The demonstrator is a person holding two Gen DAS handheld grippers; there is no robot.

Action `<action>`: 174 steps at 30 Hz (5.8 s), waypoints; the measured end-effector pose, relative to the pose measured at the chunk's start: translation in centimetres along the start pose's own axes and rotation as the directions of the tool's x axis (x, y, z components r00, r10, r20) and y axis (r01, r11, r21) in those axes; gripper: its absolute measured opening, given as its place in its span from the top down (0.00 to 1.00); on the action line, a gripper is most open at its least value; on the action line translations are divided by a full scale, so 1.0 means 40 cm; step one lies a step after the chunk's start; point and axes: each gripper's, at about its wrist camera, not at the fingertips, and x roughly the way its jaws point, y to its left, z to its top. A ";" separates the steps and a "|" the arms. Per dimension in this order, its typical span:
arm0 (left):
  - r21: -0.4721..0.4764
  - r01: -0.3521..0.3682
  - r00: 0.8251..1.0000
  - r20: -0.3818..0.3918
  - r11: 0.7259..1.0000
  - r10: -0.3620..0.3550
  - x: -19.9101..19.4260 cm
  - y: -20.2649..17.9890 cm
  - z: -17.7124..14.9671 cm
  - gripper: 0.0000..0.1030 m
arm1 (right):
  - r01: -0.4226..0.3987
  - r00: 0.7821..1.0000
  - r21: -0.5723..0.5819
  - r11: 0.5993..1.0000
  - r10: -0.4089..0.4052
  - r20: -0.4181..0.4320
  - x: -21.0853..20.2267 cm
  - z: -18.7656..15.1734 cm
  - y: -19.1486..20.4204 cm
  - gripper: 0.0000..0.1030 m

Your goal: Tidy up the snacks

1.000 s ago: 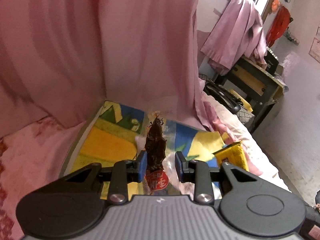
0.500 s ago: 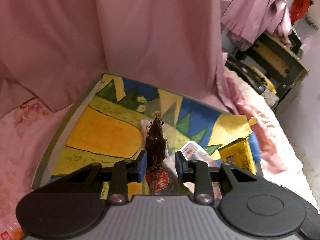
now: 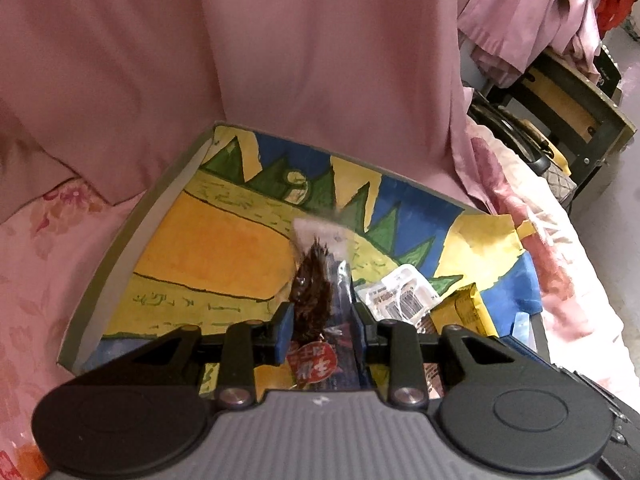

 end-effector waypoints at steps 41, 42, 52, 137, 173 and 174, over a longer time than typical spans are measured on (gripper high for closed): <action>0.091 -0.130 0.937 0.337 0.987 0.092 -0.544 0.009 -0.307 0.00 | 0.034 0.984 -0.003 0.999 -0.033 0.173 -0.489 -0.104 0.035 0.01; 0.092 -0.135 0.935 0.340 0.987 0.096 -0.558 0.011 -0.322 0.00 | 0.039 0.984 -0.005 0.999 -0.038 0.174 -0.506 -0.117 0.036 0.01; 0.106 -0.205 0.929 0.334 0.973 0.159 -0.644 0.038 -0.449 0.00 | 0.099 0.984 -0.017 0.995 -0.096 0.147 -0.609 -0.212 0.062 0.01; -0.052 -0.077 0.996 -0.045 0.996 0.075 -0.267 0.299 -0.326 0.03 | -0.280 0.898 -0.382 0.881 0.099 -0.430 -0.168 -0.248 0.166 0.11; -0.138 0.312 0.949 0.088 0.940 -0.302 -0.275 0.265 -0.317 0.34 | -0.291 0.871 -0.289 0.912 0.128 -0.473 -0.171 -0.271 0.191 0.52; -0.120 0.301 0.953 0.076 0.946 -0.293 -0.270 0.256 -0.318 0.37 | -0.286 0.873 -0.286 0.914 0.126 -0.471 -0.171 -0.270 0.190 0.53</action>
